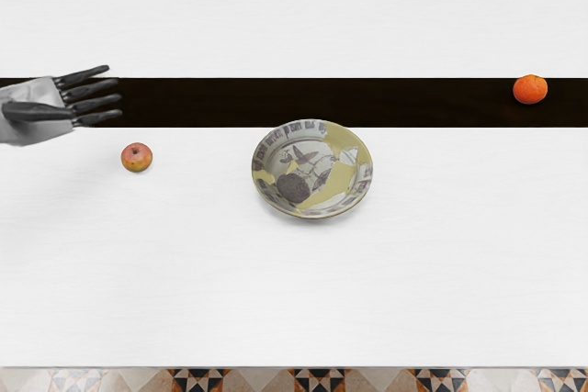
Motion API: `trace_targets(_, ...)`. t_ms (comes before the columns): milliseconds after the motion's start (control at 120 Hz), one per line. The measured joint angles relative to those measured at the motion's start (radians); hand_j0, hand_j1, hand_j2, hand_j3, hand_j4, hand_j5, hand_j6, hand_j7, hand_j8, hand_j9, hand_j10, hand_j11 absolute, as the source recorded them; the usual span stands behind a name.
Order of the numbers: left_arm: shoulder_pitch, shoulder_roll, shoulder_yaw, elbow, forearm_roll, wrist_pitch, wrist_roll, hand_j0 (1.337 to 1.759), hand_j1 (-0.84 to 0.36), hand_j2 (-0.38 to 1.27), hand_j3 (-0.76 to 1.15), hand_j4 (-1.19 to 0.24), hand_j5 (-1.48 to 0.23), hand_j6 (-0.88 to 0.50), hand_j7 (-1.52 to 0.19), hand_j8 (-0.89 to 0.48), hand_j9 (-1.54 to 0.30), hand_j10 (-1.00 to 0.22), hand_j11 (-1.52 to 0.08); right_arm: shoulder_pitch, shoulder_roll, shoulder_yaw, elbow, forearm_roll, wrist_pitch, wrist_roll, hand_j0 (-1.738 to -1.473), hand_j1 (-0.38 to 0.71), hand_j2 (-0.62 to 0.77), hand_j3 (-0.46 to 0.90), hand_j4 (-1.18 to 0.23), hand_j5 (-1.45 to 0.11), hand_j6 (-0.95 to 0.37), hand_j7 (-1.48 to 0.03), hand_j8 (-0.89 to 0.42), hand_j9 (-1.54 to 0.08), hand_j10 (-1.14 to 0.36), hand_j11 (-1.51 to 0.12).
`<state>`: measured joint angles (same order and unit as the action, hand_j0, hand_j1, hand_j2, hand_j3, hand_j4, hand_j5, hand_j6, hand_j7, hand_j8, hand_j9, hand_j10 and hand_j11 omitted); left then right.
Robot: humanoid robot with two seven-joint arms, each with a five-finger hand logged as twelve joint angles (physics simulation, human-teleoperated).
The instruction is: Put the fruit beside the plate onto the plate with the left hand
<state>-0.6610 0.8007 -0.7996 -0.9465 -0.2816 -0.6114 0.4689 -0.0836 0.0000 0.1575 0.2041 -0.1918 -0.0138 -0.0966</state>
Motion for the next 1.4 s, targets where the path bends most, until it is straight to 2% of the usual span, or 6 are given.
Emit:
trace_targets(108, -0.01, -0.004, 0.002, 0.0, 0.007, 0.0, 0.008, 1.658, 0.35, 0.0, 0.0, 0.0, 0.0, 0.0, 0.0, 0.0, 0.0, 0.0, 0.0, 0.0, 0.0, 0.0, 0.0, 0.0, 0.0, 0.0, -1.658, -0.33, 0.0, 0.0, -0.02, -0.02, -0.02, -0.02, -0.02, -0.02, -0.02, -0.02)
trace_targets(300, -0.146, -0.09, 0.008, -0.002, 0.13, 0.0, 0.119, 1.658, 0.33, 0.0, 0.0, -0.01, -0.02, -0.01, -0.02, -0.01, -0.02, -0.01, -0.02, 0.002, 0.0, -0.001, 0.0, 0.0, 0.0, 0.0, -1.658, -0.33, 0.0, 0.0, -0.02, -0.02, -0.02, -0.02, -0.02, -0.02, -0.02, -0.02)
trace_targets(625, -0.391, -0.095, 0.181, -0.1, 0.638, 0.0, 0.141, 1.658, 0.29, 0.01, 0.0, -0.05, -0.06, -0.05, -0.06, -0.05, -0.06, -0.05, -0.06, 0.002, 0.0, -0.001, 0.0, 0.0, 0.0, 0.0, -1.658, -0.33, 0.0, 0.0, -0.02, -0.02, -0.02, -0.02, -0.02, -0.02, -0.02, -0.02)
trace_targets(892, -0.691, -0.178, 0.595, -0.297, 1.025, 0.31, 0.142, 1.658, 0.27, 0.01, 0.0, -0.07, -0.08, -0.07, -0.08, -0.07, -0.08, -0.07, -0.08, 0.003, 0.0, -0.001, 0.0, 0.0, 0.0, 0.0, -1.658, -0.33, 0.0, 0.0, -0.02, -0.02, -0.02, -0.02, -0.02, -0.02, -0.02, -0.02)
trace_targets(1117, -0.698, -0.246, 0.954, -0.315, 1.1, 0.693, 0.142, 1.658, 0.25, 0.02, 0.0, -0.09, -0.11, -0.09, -0.11, -0.09, -0.11, -0.09, -0.11, 0.004, 0.0, -0.001, 0.0, 0.0, 0.0, 0.0, -1.658, -0.33, 0.0, 0.0, -0.02, -0.02, -0.02, -0.02, -0.02, -0.02, -0.02, -0.02)
trace_targets(1400, -0.685, -0.27, 1.071, -0.313, 1.173, 0.862, 0.142, 1.658, 0.17, 0.03, 0.0, -0.15, -0.19, -0.15, -0.19, -0.15, -0.19, -0.15, -0.19, 0.004, 0.0, -0.001, 0.0, 0.0, 0.0, 0.0, -1.658, -0.33, 0.0, 0.0, -0.02, -0.02, -0.02, -0.02, -0.02, -0.02, -0.02, -0.02)
